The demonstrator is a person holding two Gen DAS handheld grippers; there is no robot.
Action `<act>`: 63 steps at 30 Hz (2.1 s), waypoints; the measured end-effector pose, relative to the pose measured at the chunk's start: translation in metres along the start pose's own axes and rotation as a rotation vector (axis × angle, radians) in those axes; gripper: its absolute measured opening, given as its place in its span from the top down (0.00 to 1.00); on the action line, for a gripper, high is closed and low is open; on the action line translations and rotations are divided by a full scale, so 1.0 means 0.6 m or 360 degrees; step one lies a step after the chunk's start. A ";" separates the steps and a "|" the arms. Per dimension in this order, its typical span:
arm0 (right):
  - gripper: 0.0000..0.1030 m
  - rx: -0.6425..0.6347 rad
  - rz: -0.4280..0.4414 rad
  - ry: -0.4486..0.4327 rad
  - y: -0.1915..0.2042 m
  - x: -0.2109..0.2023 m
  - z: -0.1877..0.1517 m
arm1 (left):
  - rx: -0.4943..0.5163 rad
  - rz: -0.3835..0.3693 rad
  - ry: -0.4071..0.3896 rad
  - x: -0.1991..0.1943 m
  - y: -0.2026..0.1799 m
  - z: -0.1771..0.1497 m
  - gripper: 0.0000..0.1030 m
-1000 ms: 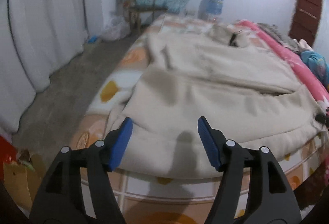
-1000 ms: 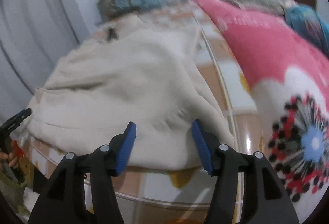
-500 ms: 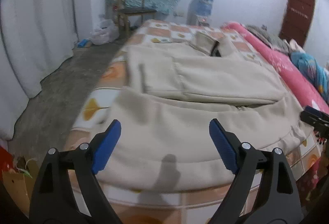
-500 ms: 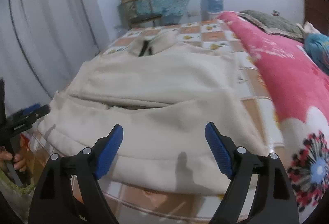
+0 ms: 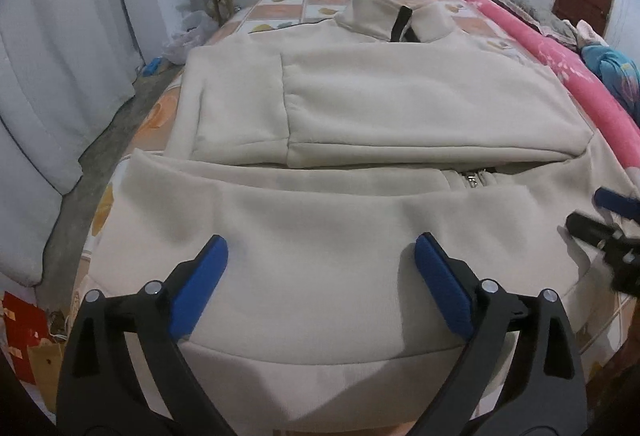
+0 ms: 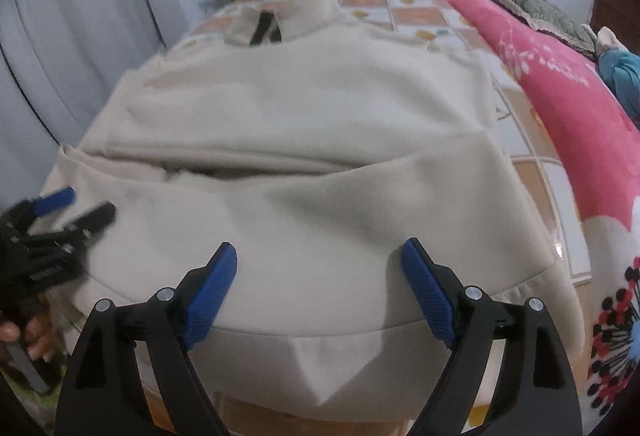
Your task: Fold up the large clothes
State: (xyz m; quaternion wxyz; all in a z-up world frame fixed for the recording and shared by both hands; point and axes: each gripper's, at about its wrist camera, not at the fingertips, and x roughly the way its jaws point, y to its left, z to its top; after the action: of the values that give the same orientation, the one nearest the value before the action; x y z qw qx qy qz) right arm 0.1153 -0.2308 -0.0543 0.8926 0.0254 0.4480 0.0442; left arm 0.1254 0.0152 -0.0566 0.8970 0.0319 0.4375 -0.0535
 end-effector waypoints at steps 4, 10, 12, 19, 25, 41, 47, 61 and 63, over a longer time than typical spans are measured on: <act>0.08 -0.0048 -0.0017 -0.0004 0.012 0.004 -0.003 | -0.0010 0.0024 0.0013 0.001 0.000 0.001 0.08; 0.07 -0.0037 -0.0024 0.0012 0.012 0.006 -0.001 | -0.0019 0.0035 0.0016 0.003 -0.002 0.003 0.08; 0.07 -0.0025 -0.0024 0.0017 0.011 0.007 0.001 | -0.0018 0.0034 0.0016 0.003 -0.001 0.003 0.08; 0.06 -0.0005 -0.0041 0.0034 0.012 0.009 0.004 | -0.0017 0.0037 0.0016 0.004 -0.003 0.003 0.08; 0.06 0.0010 -0.0044 0.0052 0.010 0.011 0.007 | -0.0016 0.0038 0.0021 0.003 -0.004 0.002 0.08; 0.06 0.0014 -0.0044 0.0059 0.007 0.012 0.007 | -0.0013 0.0039 0.0034 0.004 -0.002 0.002 0.07; 0.06 0.0014 -0.0044 0.0060 0.007 0.011 0.008 | -0.0012 0.0041 0.0036 0.005 -0.002 0.003 0.07; 0.06 0.0018 -0.0043 0.0060 0.006 0.012 0.008 | -0.0012 0.0042 0.0038 0.005 -0.002 0.004 0.07; 0.06 0.0022 -0.0043 0.0062 0.007 0.011 0.008 | -0.0012 0.0044 0.0044 0.005 -0.002 0.004 0.07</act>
State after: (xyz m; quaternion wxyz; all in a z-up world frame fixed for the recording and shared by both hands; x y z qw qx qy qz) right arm 0.1231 -0.2261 -0.0565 0.8840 0.0246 0.4659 0.0296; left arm 0.1291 0.0133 -0.0575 0.8917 0.0354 0.4495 -0.0391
